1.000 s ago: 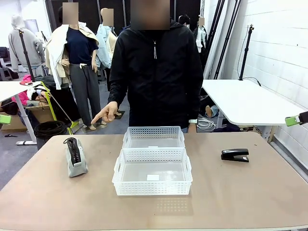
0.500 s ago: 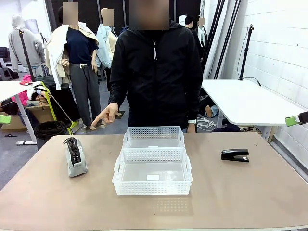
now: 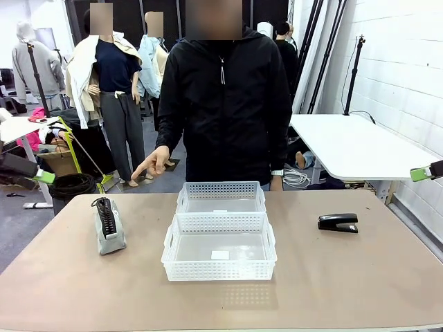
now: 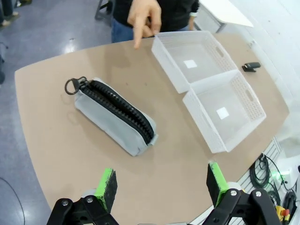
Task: Distribute items into two baskets.
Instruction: Pick up the Pencil pouch that the person points to.
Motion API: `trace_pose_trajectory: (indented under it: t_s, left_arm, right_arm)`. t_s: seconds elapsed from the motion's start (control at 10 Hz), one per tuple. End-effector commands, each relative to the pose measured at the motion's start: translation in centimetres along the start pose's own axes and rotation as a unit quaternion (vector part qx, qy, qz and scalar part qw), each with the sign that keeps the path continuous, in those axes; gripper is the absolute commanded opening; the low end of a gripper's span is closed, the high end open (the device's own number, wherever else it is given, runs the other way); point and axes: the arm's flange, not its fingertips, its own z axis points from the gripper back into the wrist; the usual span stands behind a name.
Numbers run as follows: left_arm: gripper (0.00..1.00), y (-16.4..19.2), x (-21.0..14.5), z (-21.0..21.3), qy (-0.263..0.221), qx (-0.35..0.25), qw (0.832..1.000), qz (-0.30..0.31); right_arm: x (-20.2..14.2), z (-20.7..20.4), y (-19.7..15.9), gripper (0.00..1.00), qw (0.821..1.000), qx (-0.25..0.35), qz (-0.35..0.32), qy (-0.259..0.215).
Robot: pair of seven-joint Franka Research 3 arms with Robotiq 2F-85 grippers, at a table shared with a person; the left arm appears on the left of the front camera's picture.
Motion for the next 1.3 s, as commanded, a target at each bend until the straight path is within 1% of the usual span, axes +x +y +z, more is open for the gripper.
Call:
trace_pose_trajectory:
  t_s: [0.0, 0.1, 0.2, 0.3, 0.5, 0.7, 0.9, 1.0, 1.2]
  left_arm:
    - [1.00, 0.7, 2.6, 0.4, 0.006, 0.028, 0.999, 0.026]
    - [1.00, 1.0, 4.0, -0.9, 0.014, 0.035, 0.999, 0.037]
    - [1.00, 0.8, 5.7, -1.9, 0.025, 0.059, 0.997, 0.043]
    - [1.00, 0.5, 7.2, -2.9, 0.045, 0.071, 0.996, 0.038]
    - [1.00, -0.3, 9.5, -5.2, 0.087, 0.103, 0.990, 0.044]
    - [1.00, -1.4, 11.7, -7.6, 0.109, 0.146, 0.982, 0.052]
    - [1.00, -1.9, 12.7, -9.4, 0.134, 0.187, 0.970, 0.075]
    - [1.00, -1.9, 12.4, -10.7, 0.134, 0.211, 0.964, 0.092]
    - [1.00, -1.7, 11.5, -13.4, 0.112, 0.291, 0.939, 0.144]
  right_arm:
    - [0.1, -0.1, 0.1, 1.00, 1.000, 0.006, -0.006, 0.001]
    - [0.1, -0.1, 0.1, 1.00, 1.000, 0.006, -0.006, 0.001]
    - [0.1, -0.1, 0.1, 1.00, 1.000, 0.006, -0.006, 0.001]
    - [0.1, -0.1, 0.1, 1.00, 1.000, 0.006, -0.006, 0.001]
    - [0.1, -0.1, 0.1, 1.00, 1.000, 0.006, -0.006, 0.001]
    - [0.1, -0.1, 0.1, 1.00, 1.000, 0.006, -0.006, 0.001]
    - [0.1, -0.1, 0.1, 1.00, 1.000, 0.006, -0.006, 0.001]
    - [0.1, -0.1, 0.1, 1.00, 1.000, 0.006, -0.006, 0.001]
    - [0.1, -0.1, 0.1, 1.00, 1.000, 0.006, -0.006, 0.001]
